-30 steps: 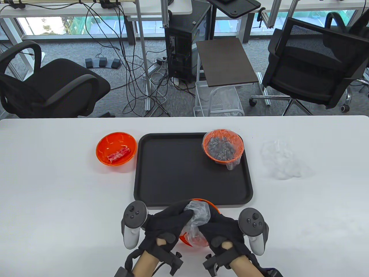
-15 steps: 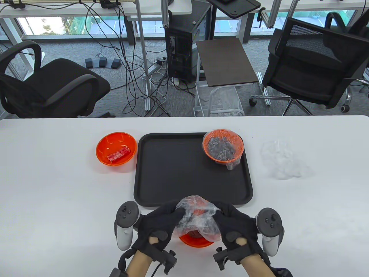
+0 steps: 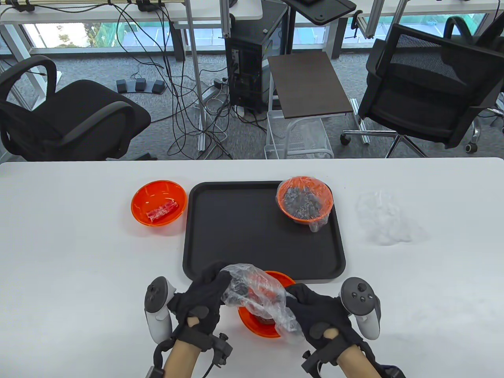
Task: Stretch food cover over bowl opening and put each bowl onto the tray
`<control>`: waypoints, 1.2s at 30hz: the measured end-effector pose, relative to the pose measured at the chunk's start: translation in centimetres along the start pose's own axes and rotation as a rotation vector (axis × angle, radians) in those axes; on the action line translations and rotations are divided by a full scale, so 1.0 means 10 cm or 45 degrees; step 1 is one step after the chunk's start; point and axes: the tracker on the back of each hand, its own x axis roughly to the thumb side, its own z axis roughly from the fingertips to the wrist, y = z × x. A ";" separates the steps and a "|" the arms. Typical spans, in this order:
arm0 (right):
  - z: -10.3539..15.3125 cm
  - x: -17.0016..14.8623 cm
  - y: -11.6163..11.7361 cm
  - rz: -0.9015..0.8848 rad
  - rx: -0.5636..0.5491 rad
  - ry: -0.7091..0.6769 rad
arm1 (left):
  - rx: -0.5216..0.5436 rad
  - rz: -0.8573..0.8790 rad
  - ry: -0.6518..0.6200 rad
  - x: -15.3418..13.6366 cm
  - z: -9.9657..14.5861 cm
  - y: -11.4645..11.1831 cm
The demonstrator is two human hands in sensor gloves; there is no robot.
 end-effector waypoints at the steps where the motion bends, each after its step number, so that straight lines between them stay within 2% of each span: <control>1: 0.00 0.00 0.00 0.008 0.018 -0.004 | 0.002 0.015 0.006 0.00 0.00 0.01; 5: 0.00 -0.03 -0.05 -0.140 0.007 -0.021 | 0.029 -0.043 0.052 -0.02 0.01 0.03; 11: 0.03 -0.05 -0.17 -0.267 -0.095 -0.067 | 0.063 -0.275 0.122 -0.05 0.01 -0.03; 18: 0.08 -0.08 -0.24 -0.475 -0.305 -0.162 | 0.026 -0.479 0.188 -0.12 -0.02 -0.11; 23: 0.09 -0.13 -0.25 -0.592 -0.304 -0.153 | 0.051 -0.610 0.195 -0.12 -0.02 -0.16; 26: 0.09 -0.14 -0.27 -0.612 -0.300 -0.137 | 0.118 -0.634 0.188 -0.12 0.00 -0.14; 30: 0.12 -0.14 -0.28 -0.573 -0.313 -0.092 | 0.167 -0.613 0.199 -0.11 0.03 -0.09; 36: 0.20 -0.07 -0.36 -0.149 -0.435 -0.066 | 0.270 -0.698 0.241 -0.06 0.09 -0.01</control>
